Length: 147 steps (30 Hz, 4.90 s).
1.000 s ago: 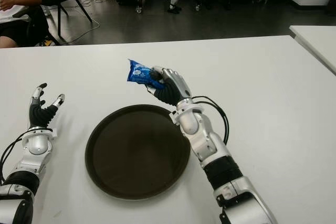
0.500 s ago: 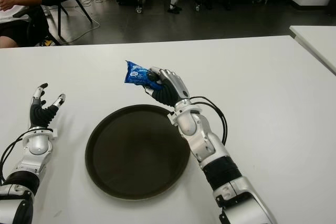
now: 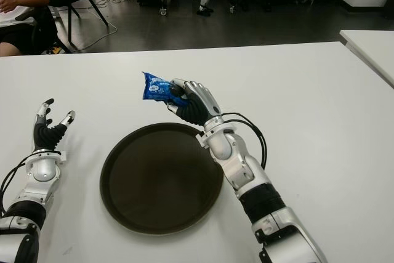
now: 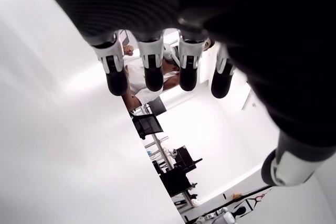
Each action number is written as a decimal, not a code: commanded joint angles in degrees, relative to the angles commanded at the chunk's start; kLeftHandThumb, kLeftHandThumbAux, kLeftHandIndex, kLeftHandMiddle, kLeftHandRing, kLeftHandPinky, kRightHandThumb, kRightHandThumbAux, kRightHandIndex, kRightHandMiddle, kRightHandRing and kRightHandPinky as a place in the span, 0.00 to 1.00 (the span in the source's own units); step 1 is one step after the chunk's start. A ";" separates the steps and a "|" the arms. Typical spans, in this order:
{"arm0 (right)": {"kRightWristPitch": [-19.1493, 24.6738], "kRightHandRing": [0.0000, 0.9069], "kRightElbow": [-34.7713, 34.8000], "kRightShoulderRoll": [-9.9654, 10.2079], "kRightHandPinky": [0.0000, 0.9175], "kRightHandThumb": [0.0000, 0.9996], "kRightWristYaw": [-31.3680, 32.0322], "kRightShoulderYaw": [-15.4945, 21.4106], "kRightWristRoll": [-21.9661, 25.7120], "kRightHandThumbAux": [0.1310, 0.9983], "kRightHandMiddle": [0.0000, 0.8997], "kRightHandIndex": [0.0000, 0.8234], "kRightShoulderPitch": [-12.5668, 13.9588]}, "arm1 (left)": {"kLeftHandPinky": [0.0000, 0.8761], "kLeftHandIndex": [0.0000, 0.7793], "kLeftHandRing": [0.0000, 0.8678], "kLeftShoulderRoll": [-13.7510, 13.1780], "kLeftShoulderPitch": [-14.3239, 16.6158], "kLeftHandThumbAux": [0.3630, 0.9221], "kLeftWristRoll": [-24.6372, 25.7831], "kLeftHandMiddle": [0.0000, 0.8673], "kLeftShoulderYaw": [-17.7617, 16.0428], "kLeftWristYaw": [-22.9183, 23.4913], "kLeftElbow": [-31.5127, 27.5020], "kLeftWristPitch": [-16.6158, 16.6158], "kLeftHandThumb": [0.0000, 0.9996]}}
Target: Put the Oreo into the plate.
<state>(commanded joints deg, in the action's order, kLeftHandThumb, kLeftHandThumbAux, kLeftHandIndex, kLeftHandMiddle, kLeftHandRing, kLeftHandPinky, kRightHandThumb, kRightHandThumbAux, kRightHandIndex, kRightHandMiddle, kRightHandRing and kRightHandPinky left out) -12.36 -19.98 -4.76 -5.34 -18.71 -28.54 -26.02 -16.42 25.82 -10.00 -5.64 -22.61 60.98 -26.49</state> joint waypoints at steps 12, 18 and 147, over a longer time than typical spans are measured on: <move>-1.24 0.93 1.25 -0.33 0.91 0.72 -0.05 -0.15 0.11 0.67 0.95 0.54 0.69 | 0.00 0.00 0.00 -0.07 -0.47 0.40 -0.36 0.00 0.43 0.16 -0.79 -2.06 0.00; -0.85 0.93 2.15 -0.65 0.91 0.72 1.05 -0.31 0.09 0.67 0.95 0.54 1.03 | 0.00 0.00 0.00 0.08 -0.40 0.42 -0.18 0.00 0.30 0.00 -0.78 -1.44 0.00; -9.25 0.24 -6.94 -3.08 0.36 0.00 0.32 -0.44 -0.98 0.84 0.21 0.27 -2.46 | 0.00 0.00 0.00 -0.20 -0.25 0.41 0.02 0.00 0.17 0.60 -0.08 -0.88 0.00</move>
<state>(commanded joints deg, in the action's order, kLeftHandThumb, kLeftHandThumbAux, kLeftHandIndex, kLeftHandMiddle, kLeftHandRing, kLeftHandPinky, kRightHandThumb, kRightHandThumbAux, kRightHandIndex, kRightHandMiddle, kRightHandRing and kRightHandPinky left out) -21.61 -26.92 -7.85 -5.02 -19.15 -29.51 -28.48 -16.62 25.57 -9.98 -5.47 -22.01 60.90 -27.37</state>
